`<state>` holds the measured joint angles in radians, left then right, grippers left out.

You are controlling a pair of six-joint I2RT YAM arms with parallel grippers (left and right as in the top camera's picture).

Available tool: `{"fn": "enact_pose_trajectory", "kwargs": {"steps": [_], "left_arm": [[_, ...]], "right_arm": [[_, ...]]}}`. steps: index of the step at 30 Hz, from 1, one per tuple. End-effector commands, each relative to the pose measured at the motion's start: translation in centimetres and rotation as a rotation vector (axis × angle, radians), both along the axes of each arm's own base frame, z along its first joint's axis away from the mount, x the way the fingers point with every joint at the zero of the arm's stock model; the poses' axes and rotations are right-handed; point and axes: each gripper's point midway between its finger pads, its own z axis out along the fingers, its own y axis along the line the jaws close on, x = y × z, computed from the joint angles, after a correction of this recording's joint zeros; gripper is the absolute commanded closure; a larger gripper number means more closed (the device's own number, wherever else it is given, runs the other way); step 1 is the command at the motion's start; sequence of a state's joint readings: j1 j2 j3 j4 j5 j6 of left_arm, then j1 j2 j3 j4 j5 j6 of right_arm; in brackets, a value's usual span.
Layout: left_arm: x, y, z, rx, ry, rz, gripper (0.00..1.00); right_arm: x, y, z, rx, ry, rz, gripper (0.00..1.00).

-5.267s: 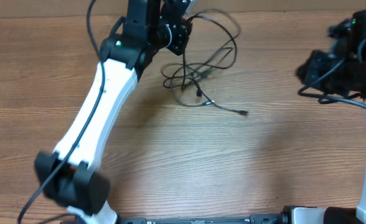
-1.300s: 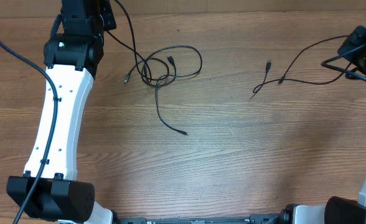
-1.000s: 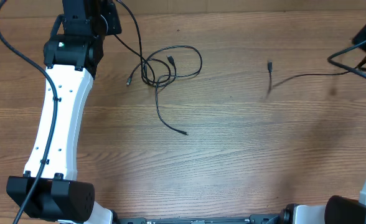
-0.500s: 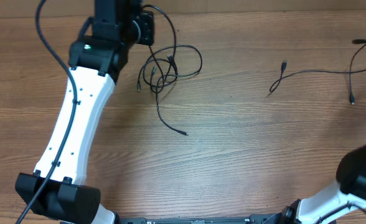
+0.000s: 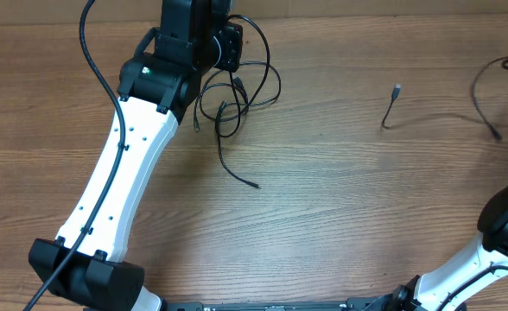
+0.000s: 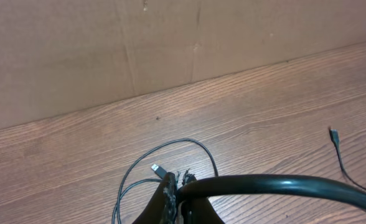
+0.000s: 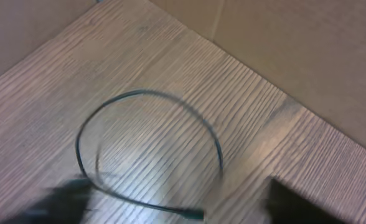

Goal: Untangle cables

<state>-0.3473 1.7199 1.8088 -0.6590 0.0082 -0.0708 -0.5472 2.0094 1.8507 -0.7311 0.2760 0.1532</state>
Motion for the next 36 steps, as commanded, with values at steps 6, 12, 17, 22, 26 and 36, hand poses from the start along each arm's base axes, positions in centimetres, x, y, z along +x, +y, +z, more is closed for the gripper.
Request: {"fn": "enact_pose_trajectory", "kwargs": {"steps": [6,12,17,22,26,36], "left_arm": [[-0.2,-0.6,0.5,0.001,-0.015,-0.027,0.96],[-0.7,-1.7,0.3,-0.002,-0.005,-0.072,0.96],[-1.6,-3.4,0.9,-0.005,-0.021,-0.142,0.96],[-3.6,-4.1,5.8,-0.007,-0.153,-0.199,0.96],[-6.4,-2.7,12.9,-0.056,-0.314,-0.195,0.96],[-14.5,1.3,23.2,-0.094,-0.583,-0.178,0.96]], "right_arm": [[2.2,4.4,1.7,0.050,-0.025,0.122,0.00],[3.6,12.4,7.5,0.056,-0.107,0.293,0.00],[3.3,21.2,8.9,0.243,-0.138,0.520,0.00],[1.6,26.5,6.8,0.395,-0.042,0.616,0.00],[0.5,28.6,5.9,0.431,0.024,0.645,0.00],[-2.2,36.8,3.5,0.638,0.135,0.844,0.00]]}}
